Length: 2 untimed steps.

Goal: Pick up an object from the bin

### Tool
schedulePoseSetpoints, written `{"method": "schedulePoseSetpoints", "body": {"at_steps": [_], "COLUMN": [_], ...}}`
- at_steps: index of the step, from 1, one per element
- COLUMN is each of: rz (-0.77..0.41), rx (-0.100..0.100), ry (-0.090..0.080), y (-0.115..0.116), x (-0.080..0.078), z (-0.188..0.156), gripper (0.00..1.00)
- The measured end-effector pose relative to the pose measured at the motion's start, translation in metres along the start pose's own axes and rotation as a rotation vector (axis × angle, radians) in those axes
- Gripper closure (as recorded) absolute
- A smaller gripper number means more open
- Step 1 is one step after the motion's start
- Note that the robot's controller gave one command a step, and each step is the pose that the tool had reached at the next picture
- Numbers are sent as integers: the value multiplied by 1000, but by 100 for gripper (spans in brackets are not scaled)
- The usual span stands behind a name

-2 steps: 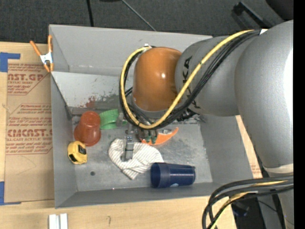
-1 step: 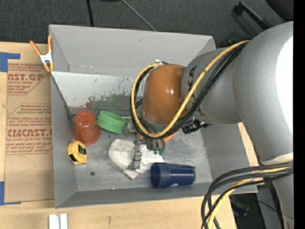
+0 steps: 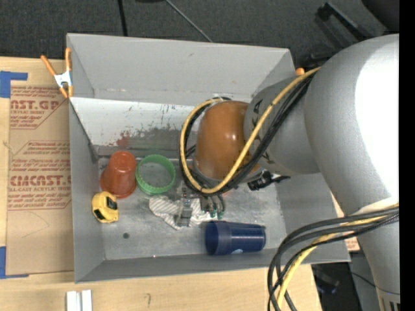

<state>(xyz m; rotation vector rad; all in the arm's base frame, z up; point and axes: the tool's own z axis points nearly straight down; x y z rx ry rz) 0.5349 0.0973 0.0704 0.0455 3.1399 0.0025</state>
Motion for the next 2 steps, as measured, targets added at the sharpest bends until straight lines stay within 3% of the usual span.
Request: {"method": "schedulePoseSetpoints", "body": {"at_steps": [1,2], "rz": [0,-17], "rx": [0,1], "ry": [0,-9], "y": [0,-23], "x": [0,-21], "z": [0,-188], "gripper": [100,100]}}
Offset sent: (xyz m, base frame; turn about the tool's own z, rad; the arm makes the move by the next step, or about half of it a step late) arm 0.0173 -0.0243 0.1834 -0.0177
